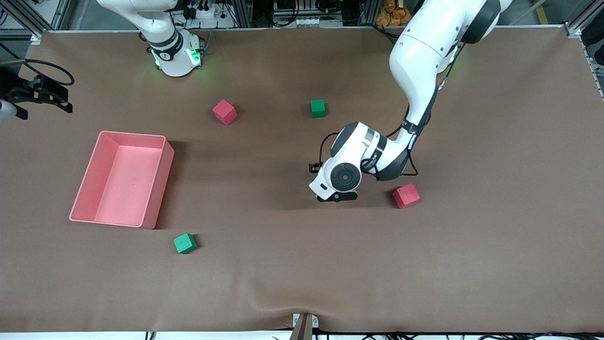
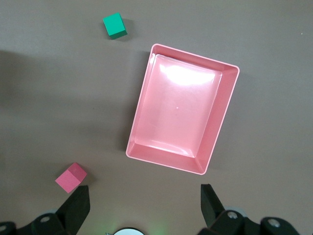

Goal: Place and upright button with both arms
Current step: 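Close the left gripper on the button's blue base, then lift the button with the left gripper and turn it cap up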

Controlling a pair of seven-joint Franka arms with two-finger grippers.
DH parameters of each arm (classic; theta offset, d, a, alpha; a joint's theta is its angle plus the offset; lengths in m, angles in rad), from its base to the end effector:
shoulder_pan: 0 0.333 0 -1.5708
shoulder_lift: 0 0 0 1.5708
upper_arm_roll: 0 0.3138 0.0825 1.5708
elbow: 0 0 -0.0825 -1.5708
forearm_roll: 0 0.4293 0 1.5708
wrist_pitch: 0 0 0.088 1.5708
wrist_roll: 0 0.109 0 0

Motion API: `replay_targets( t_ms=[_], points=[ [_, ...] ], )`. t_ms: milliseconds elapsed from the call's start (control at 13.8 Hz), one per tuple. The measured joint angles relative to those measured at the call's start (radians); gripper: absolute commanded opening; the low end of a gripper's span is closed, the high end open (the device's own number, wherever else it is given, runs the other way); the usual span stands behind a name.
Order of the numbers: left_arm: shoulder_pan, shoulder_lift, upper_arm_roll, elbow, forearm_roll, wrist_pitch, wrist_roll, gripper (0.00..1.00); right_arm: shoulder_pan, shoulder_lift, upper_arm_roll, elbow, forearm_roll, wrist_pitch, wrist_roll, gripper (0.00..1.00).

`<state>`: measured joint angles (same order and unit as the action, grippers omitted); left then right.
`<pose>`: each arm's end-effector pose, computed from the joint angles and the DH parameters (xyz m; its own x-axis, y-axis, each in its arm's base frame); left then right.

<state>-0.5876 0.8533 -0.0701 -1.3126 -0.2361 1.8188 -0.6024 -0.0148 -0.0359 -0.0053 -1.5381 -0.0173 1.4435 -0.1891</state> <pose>0.5794 -0.4605 0.1765 0.9038 0.0514 -0.4249 0.0591 -0.9982 0.0050 0.5751 -0.0137 0.6473 0.9842 0.1661 -0.0608 0.1667 -0.9860 0.0057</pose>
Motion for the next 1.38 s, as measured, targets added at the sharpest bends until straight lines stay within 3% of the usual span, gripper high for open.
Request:
replay_targets(
  t_ms=[797, 1087, 1377],
  points=[
    [-0.026, 0.034, -0.002, 0.005, 0.000, 0.069, -0.017, 0.75, -0.001, 0.000, 0.002, 0.016, 0.004, -0.015, 0.116, 1.00],
    [-0.027, 0.049, -0.001, 0.016, 0.000, 0.072, -0.012, 0.56, -0.021, 0.000, -0.015, 0.058, 0.018, -0.050, 0.116, 1.00],
    [-0.026, 0.049, 0.001, 0.020, 0.000, 0.072, 0.007, 0.50, -0.018, 0.001, -0.006, 0.063, 0.019, -0.058, 0.116, 1.00]
  ],
)
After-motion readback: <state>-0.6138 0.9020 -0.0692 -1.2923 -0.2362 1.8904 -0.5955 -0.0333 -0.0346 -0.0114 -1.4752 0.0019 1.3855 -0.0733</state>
